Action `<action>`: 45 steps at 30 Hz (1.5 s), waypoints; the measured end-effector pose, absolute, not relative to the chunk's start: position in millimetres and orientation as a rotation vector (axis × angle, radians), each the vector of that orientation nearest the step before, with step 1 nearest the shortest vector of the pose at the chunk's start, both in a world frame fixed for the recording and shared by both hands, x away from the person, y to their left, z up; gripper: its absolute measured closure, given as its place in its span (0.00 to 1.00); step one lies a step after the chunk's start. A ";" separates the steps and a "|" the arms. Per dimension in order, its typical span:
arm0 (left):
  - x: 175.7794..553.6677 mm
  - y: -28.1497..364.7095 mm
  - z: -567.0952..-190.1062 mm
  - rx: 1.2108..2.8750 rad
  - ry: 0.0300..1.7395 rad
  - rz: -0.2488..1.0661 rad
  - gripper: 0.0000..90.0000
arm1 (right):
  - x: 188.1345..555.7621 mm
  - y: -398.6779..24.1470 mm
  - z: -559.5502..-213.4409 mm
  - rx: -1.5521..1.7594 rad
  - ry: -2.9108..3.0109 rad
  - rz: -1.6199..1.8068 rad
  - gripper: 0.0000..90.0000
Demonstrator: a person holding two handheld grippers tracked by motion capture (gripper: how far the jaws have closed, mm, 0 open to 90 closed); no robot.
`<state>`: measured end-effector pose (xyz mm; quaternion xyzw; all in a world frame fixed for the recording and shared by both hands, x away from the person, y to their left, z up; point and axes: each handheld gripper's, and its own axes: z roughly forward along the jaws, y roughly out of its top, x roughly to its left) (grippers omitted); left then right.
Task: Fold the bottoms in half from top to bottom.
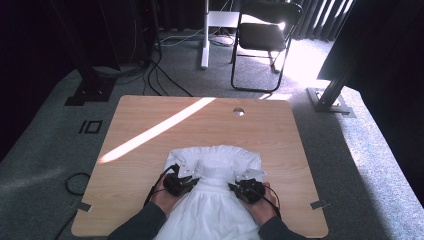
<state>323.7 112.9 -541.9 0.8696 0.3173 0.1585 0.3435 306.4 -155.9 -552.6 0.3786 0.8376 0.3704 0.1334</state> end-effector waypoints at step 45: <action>439.0 123.2 -433.4 2.074 0.863 0.660 0.91 | 450.5 -144.5 -460.7 1.044 2.223 1.173 0.92</action>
